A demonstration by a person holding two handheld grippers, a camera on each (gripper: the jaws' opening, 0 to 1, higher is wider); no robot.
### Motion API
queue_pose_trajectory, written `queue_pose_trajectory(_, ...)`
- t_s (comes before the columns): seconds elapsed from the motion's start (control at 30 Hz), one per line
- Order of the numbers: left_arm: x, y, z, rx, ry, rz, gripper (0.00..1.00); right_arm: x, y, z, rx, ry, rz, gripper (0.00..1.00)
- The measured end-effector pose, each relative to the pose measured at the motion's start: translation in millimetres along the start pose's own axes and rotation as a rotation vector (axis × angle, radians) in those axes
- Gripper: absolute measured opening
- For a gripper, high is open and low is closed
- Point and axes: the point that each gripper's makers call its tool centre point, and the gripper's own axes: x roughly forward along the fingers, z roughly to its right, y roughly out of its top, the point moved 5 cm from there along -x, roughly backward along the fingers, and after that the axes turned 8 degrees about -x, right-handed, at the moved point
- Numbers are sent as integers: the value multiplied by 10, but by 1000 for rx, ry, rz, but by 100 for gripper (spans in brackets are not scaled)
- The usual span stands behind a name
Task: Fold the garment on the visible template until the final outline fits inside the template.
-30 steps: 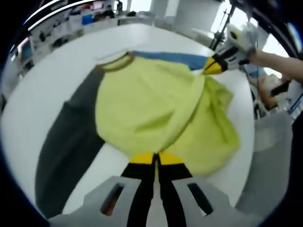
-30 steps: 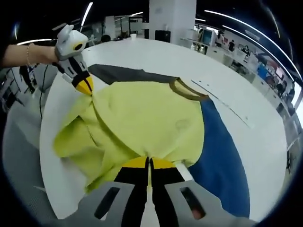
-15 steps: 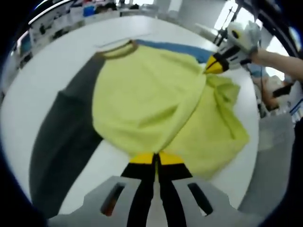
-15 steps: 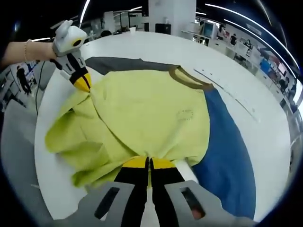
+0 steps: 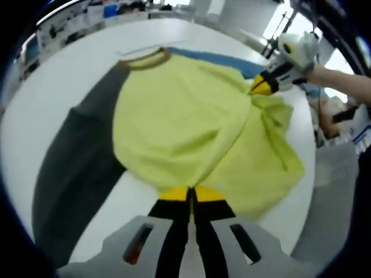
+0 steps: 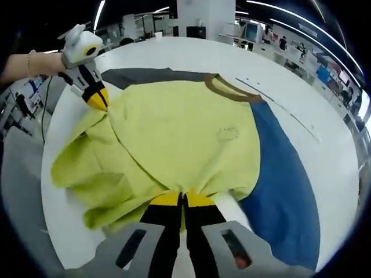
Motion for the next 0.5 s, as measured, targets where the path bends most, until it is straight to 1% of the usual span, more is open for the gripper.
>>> queue_pose_trajectory(0.07, 2, 4, -6, -16, 0, -1, 0, 4, 1, 1, 12, 1, -2, 2)
queue_pose_trajectory(0.23, 7, 9, 7, -17, 10, -7, 0, 12, -3, 0, 45, -3, -2, 2)
queue_pose_trajectory(0.43, 13, 13, 2, -6, 13, -16, 0, 11, 7, -8, 21, -7, -13, 3)
queue_pose_trajectory(0.5, 13, 13, 10, 4, 19, -17, 0, 3, 12, -16, -2, -15, -16, 3)
